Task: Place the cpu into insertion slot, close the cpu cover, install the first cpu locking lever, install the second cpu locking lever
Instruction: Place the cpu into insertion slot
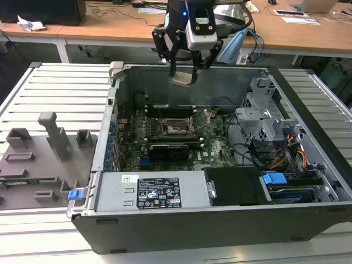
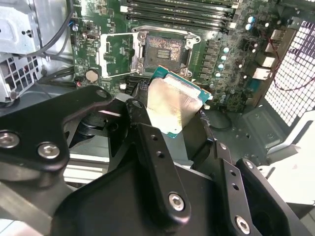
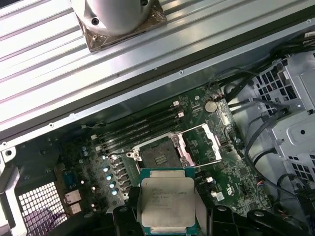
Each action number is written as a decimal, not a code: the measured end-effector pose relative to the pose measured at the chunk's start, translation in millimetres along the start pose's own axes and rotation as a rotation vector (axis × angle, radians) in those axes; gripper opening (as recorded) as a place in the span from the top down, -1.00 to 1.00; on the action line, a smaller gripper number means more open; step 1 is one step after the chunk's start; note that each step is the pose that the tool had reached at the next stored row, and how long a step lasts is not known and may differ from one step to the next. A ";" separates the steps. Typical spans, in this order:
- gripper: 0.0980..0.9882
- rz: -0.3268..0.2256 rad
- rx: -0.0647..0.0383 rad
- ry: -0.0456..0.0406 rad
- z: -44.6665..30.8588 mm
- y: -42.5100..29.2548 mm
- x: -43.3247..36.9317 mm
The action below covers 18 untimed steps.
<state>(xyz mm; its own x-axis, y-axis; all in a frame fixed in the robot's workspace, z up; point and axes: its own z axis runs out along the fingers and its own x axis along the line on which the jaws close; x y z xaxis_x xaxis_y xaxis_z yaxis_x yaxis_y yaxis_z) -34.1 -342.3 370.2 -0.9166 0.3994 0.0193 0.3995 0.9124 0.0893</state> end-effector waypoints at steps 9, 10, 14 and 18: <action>0.03 0.095 -0.002 -0.0085 0.3 0.0 0.0; 0.03 0.105 -0.002 -0.0094 0.3 0.0 0.0; 0.03 0.142 -0.003 -0.0128 0.4 0.0 0.0; 0.03 0.181 -0.004 -0.0162 0.4 0.0 0.0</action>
<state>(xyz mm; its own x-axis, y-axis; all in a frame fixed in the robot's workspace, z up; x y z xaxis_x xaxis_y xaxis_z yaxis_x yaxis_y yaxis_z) -34.1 -342.3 369.8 -0.8291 0.5587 0.0193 0.5580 0.8250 0.0893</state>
